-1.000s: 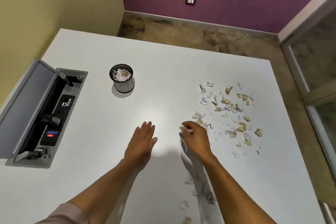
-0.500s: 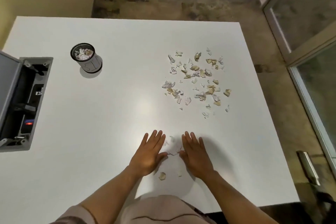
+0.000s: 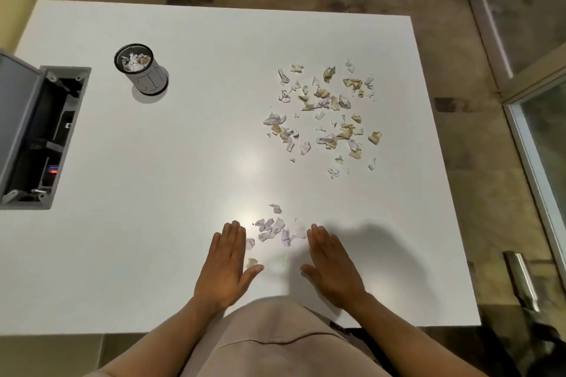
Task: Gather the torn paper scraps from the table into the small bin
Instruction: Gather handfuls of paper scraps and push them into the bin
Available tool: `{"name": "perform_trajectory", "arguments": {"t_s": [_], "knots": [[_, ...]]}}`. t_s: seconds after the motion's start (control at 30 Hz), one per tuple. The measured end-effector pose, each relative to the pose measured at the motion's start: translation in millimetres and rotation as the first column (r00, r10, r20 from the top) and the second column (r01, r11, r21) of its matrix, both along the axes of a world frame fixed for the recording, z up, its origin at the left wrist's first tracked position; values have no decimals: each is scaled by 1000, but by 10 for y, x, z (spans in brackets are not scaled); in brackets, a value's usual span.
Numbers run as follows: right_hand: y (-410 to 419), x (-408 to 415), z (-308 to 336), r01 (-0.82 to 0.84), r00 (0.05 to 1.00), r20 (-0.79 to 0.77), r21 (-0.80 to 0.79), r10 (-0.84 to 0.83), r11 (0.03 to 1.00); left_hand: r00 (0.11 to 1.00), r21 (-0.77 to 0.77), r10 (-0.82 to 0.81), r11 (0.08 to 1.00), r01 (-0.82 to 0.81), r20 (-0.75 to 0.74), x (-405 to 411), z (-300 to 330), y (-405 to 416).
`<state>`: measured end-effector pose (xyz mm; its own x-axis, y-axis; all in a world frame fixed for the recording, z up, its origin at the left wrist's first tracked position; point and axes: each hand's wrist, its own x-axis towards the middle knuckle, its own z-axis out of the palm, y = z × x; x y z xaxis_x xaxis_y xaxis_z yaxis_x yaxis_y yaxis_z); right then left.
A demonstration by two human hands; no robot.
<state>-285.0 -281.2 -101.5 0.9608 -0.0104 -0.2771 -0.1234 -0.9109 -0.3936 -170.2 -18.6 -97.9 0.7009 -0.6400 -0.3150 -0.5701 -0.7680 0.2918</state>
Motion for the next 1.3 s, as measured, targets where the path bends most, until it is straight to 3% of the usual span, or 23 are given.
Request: {"name": "perform_trajectory", "arguments": {"t_s": [0.17,0.5,0.7,0.8,0.9,0.97,1.3], "knots": [[169,-178,-55,-191,977,-112,-71,183,979,998,53,62,997,-61,-17,-347,-77,-67],[136,359,38,-213,975,-107,-172,196,962,992,47,128,991,-129,13,-183,-166,-676],[-96,500,109,-229,961,125,-141,247,963,987,-113,117,985,-130,-114,127,-133,-887],[-270,398,93,-230,957,142,-159,252,960,998,-162,15,987,-25,-61,208,-68,-835],[-422,170,22,-251,961,84,-143,264,958,972,-98,-226,968,232,63,194,-82,-694],[-464,52,-18,-248,966,38,-154,257,956,949,-53,-304,950,309,82,154,-131,-594],[-401,-38,-43,-203,979,-59,-144,197,968,993,-117,-114,986,118,41,400,-219,-971]]}}
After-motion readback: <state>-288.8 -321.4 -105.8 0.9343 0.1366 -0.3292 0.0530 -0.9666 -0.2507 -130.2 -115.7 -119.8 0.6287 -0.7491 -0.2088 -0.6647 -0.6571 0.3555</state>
